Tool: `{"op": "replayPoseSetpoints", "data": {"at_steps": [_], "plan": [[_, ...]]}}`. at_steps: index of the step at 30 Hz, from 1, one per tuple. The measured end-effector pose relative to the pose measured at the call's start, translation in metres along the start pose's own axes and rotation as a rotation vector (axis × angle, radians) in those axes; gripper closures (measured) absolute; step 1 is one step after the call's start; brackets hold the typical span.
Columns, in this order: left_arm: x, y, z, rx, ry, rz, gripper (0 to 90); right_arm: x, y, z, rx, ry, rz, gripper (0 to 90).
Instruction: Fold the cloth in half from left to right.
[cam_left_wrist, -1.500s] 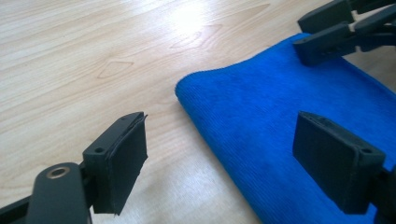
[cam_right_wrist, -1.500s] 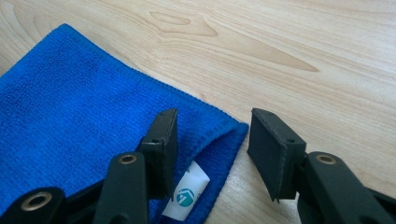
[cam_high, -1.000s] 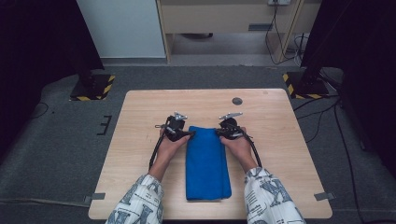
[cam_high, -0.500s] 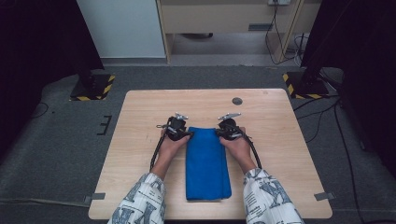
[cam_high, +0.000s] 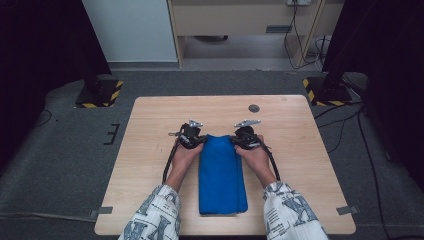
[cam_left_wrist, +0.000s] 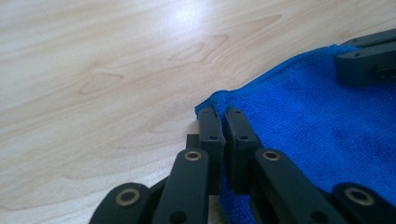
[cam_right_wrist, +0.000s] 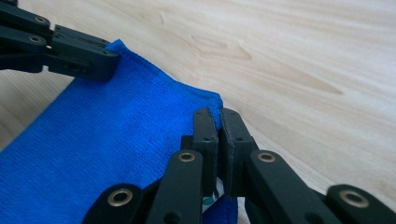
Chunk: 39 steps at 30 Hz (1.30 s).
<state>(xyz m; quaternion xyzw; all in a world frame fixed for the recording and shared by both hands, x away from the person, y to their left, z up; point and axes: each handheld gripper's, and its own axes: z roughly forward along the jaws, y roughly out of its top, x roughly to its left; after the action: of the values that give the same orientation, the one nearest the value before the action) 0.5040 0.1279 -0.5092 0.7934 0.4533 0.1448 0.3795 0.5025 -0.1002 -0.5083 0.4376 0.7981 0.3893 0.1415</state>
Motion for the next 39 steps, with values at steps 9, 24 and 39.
{"op": "replayPoseSetpoints", "data": {"at_steps": [9,24,39], "plan": [[-0.003,0.015,-0.021,-0.072,0.001,0.008,86.8,-0.001,0.013,-0.017,-0.053,0.013,0.000,86.5],[-0.001,0.034,-0.042,-0.138,0.000,0.008,87.4,-0.002,0.034,-0.037,-0.118,0.022,-0.005,86.5],[0.005,0.042,-0.060,-0.160,0.007,0.011,87.7,0.005,0.045,-0.044,-0.156,0.033,-0.031,86.4]]}}
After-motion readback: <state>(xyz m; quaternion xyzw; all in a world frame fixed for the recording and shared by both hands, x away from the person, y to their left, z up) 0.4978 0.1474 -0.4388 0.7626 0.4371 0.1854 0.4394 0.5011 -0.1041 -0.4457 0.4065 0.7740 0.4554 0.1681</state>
